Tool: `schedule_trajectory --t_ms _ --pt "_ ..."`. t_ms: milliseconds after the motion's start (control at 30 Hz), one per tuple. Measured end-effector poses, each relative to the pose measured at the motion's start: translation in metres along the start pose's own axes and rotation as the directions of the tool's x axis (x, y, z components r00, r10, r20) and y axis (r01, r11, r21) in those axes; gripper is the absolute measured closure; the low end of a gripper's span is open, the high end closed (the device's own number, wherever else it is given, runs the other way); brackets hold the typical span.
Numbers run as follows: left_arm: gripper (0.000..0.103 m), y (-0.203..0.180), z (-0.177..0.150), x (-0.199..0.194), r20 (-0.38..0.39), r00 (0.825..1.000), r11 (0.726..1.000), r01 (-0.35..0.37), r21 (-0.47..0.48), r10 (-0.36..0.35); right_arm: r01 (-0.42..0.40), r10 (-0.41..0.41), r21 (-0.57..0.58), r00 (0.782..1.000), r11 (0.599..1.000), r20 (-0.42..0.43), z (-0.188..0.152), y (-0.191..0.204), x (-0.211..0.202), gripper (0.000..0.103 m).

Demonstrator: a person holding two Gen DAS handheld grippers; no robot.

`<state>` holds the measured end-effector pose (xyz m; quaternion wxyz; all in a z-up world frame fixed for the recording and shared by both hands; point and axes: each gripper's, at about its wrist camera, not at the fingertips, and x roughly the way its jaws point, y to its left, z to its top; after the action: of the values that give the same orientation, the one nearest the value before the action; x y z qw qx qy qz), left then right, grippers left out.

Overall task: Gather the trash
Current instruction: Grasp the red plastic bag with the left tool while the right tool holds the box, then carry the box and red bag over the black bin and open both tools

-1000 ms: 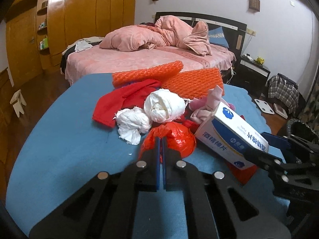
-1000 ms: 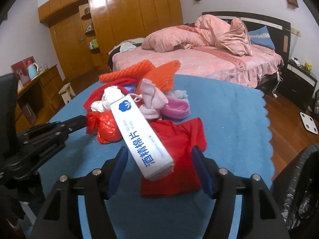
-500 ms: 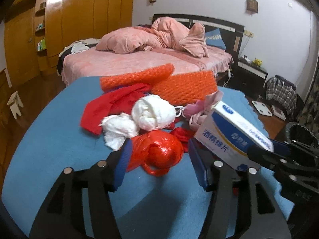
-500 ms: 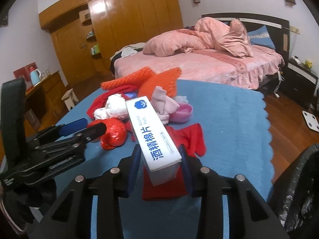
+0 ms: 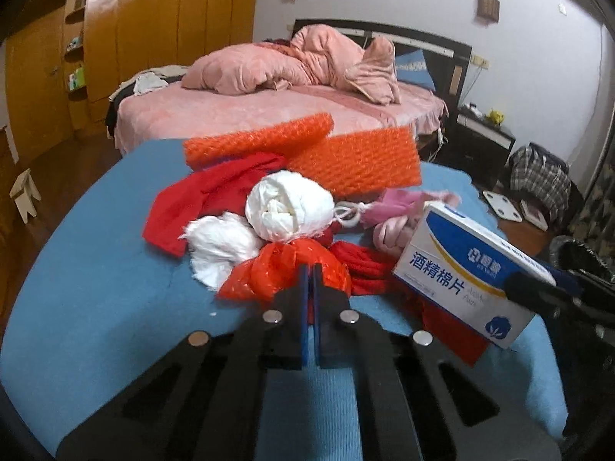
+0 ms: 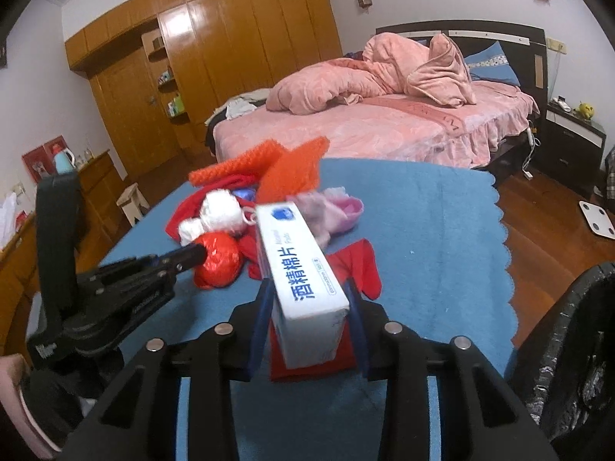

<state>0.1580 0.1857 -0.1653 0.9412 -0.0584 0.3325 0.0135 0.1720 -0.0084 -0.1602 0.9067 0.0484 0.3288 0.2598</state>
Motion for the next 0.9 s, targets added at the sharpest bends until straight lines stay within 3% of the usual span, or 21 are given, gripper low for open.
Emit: schedule_trajectory --t_ms 167,300,400,467,600,633,667,733,833,900 --pt "0.102 0.000 -0.006 -0.025 0.025 1.000 1.000 0.013 -0.004 -0.013 -0.014 0.014 -0.020 1.000 1.000 -0.005 0.002 0.009 -0.009 0.070" --pt "0.102 0.000 -0.014 -0.030 0.009 1.000 1.000 0.011 0.021 -0.011 -0.006 0.003 -0.051 0.998 0.999 -0.056 -0.011 0.016 -0.001 0.073" --pt "0.102 -0.001 -0.017 -0.028 -0.004 1.000 0.999 0.015 0.033 -0.015 0.002 -0.006 -0.051 0.997 0.999 -0.083 -0.014 0.016 0.007 0.071" --pt "0.101 -0.001 -0.016 -0.027 -0.006 1.000 0.999 0.017 0.035 -0.016 0.020 -0.026 -0.059 0.995 0.998 -0.096 -0.015 0.015 0.012 0.062" --pt "0.096 0.000 -0.015 -0.027 -0.004 1.000 0.999 0.021 0.028 -0.021 0.026 -0.033 -0.052 0.992 0.998 -0.121 -0.016 0.012 0.024 0.060" --pt "0.089 0.000 -0.016 -0.028 -0.001 1.000 0.999 0.024 0.026 -0.024 0.023 -0.030 -0.051 0.992 0.998 -0.126 -0.016 0.011 0.025 0.061" --pt "0.076 0.000 -0.016 -0.030 0.006 1.000 0.999 0.026 0.024 -0.026 0.015 -0.021 -0.048 0.991 0.999 -0.129 -0.016 0.010 0.026 0.071" --pt "0.060 0.000 -0.016 -0.033 0.024 0.999 1.000 0.020 0.022 -0.020 0.011 -0.017 -0.048 0.992 0.999 -0.123 -0.015 0.011 0.024 0.073" --pt "0.042 -0.001 -0.011 -0.031 0.038 0.999 1.000 0.006 0.013 -0.007 0.025 -0.030 -0.052 0.994 0.998 -0.108 -0.015 0.011 0.019 0.073" --pt "0.039 -0.001 -0.009 -0.026 0.035 0.999 1.000 -0.004 0.010 0.003 0.028 -0.031 -0.038 0.995 0.999 -0.095 -0.013 0.009 0.014 0.073"
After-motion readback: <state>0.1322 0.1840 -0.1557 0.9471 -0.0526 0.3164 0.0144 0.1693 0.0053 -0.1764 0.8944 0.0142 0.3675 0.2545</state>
